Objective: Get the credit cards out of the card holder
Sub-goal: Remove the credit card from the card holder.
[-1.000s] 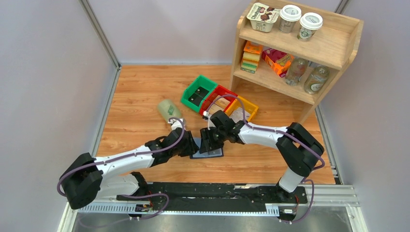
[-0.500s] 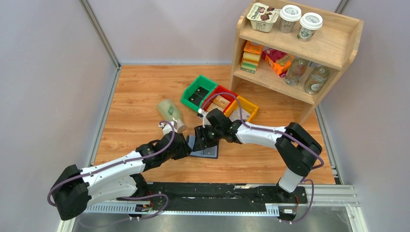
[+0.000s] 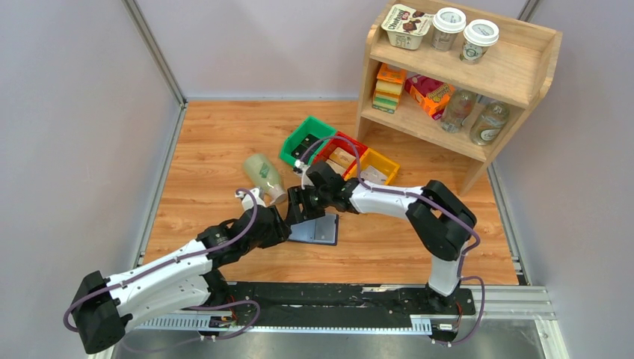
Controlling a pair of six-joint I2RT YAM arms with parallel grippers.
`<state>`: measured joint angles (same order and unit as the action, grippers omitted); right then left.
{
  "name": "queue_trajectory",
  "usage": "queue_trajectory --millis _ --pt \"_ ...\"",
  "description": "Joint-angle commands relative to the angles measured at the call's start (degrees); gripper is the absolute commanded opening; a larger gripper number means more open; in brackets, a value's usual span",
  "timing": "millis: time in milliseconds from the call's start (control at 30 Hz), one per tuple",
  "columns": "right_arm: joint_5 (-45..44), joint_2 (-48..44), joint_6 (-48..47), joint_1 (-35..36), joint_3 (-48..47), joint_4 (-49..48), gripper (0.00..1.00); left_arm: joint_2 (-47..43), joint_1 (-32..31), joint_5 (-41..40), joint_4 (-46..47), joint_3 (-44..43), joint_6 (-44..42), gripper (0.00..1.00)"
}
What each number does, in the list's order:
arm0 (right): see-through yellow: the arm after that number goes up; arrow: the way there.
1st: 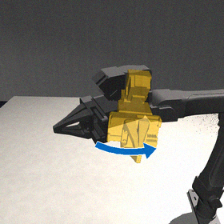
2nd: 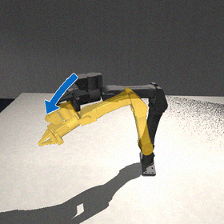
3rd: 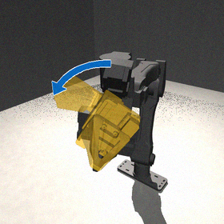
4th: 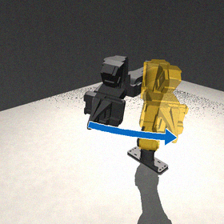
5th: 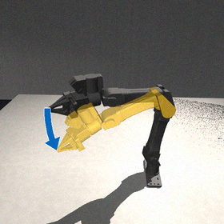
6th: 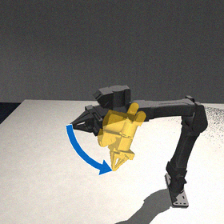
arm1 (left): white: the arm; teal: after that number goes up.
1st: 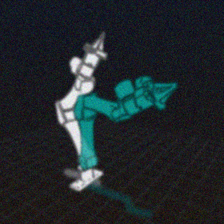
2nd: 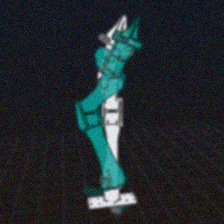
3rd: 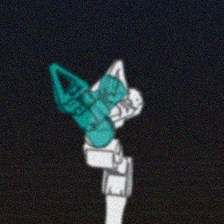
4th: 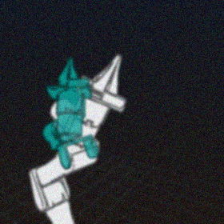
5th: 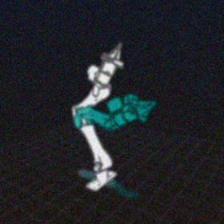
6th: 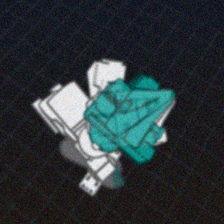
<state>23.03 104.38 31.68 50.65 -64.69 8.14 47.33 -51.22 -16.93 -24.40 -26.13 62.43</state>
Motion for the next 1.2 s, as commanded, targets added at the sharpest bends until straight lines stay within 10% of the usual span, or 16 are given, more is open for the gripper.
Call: queue_trajectory --millis 0,567,1167 --pt "-0.26 3.89 0.40 0.50 -4.30 0.82 0.64 -0.58 0.07 -0.30 -1.00 -3.57 -2.84 0.56" --pt "-19.58 -8.83 -1.36 -2.14 -3.27 17.96 0.66 11.11 0.68 6.38 0.41 -13.42 -10.05 0.57" --pt "-21.89 -17.11 6.73 -2.14 11.77 12.60 0.58 28.95 9.74 10.95 -0.74 -15.71 -15.68 0.56"
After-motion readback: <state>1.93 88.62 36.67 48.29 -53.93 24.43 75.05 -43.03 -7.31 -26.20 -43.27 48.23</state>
